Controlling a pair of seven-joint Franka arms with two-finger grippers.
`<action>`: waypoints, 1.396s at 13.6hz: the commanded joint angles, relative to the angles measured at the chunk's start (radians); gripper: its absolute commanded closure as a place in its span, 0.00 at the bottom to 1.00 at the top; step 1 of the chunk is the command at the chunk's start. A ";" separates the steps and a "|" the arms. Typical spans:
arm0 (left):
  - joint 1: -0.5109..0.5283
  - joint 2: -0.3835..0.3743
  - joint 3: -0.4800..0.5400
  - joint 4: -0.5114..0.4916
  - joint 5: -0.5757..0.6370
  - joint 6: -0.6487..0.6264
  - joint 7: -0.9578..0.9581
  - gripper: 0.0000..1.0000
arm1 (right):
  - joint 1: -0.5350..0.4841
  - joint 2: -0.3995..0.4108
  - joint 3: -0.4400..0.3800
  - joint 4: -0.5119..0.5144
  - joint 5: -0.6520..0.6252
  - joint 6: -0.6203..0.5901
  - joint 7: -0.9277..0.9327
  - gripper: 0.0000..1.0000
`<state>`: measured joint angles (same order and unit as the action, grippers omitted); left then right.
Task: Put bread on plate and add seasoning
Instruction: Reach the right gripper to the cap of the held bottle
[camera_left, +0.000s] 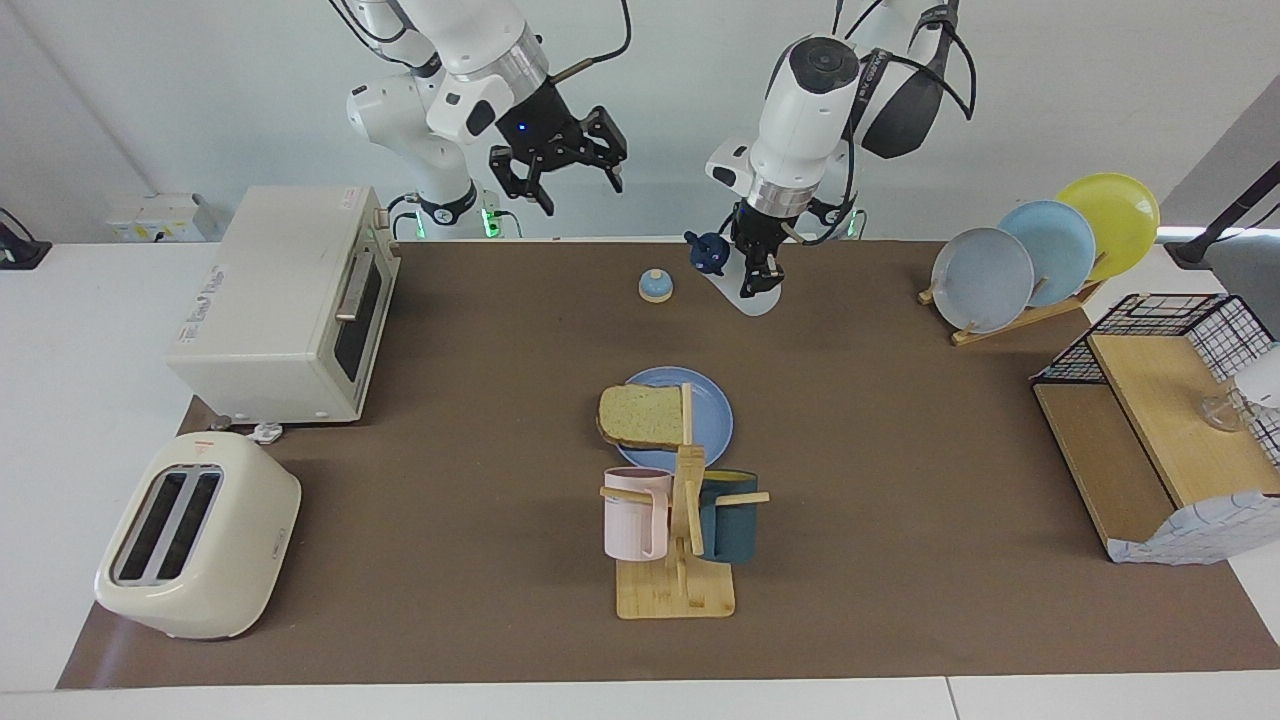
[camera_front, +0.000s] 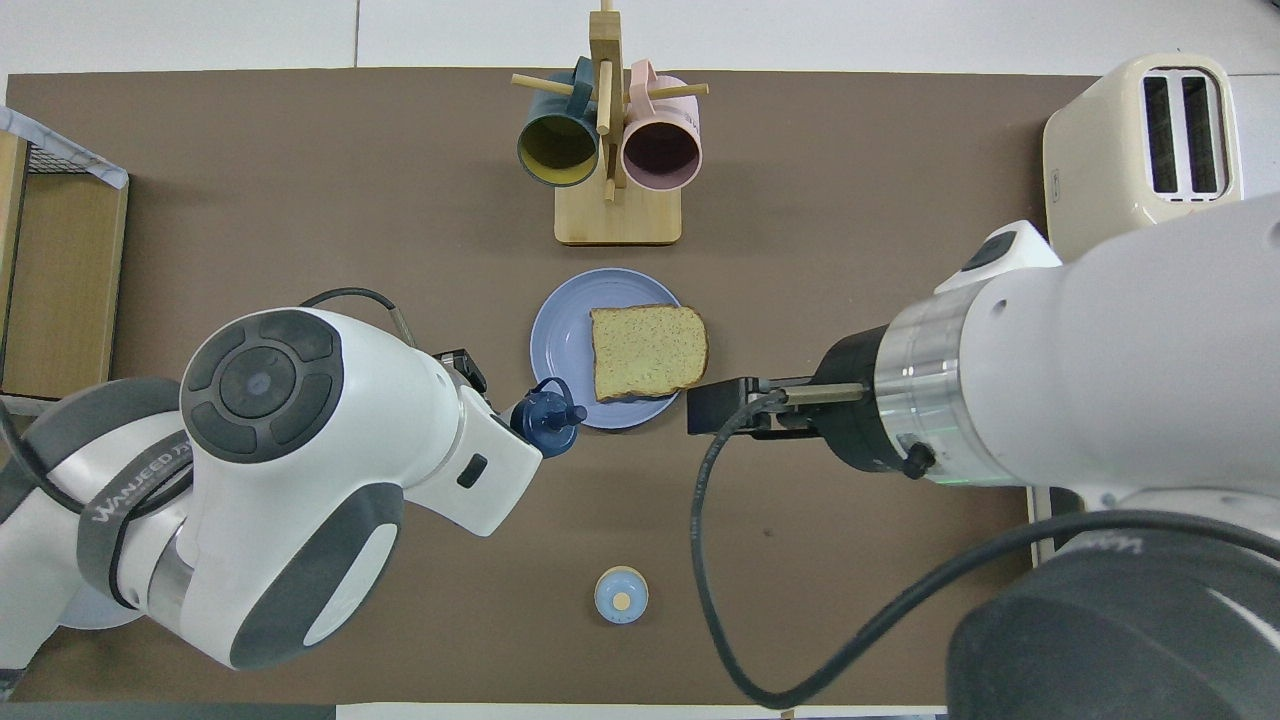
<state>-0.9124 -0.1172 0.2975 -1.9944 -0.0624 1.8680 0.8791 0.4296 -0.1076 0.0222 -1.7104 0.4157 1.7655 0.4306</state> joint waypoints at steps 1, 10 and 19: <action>-0.014 -0.064 0.005 -0.064 0.023 0.002 0.011 1.00 | 0.049 -0.072 -0.007 -0.150 0.043 0.141 0.034 0.29; -0.013 -0.070 0.003 -0.078 0.021 0.011 -0.005 1.00 | 0.182 -0.040 -0.004 -0.210 0.041 0.393 0.200 0.44; -0.011 -0.070 0.003 -0.078 0.018 0.014 -0.008 1.00 | 0.198 0.012 -0.002 -0.209 0.041 0.489 0.211 0.52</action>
<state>-0.9123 -0.1509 0.2953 -2.0394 -0.0594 1.8685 0.8804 0.6227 -0.1126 0.0193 -1.9118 0.4389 2.2104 0.6257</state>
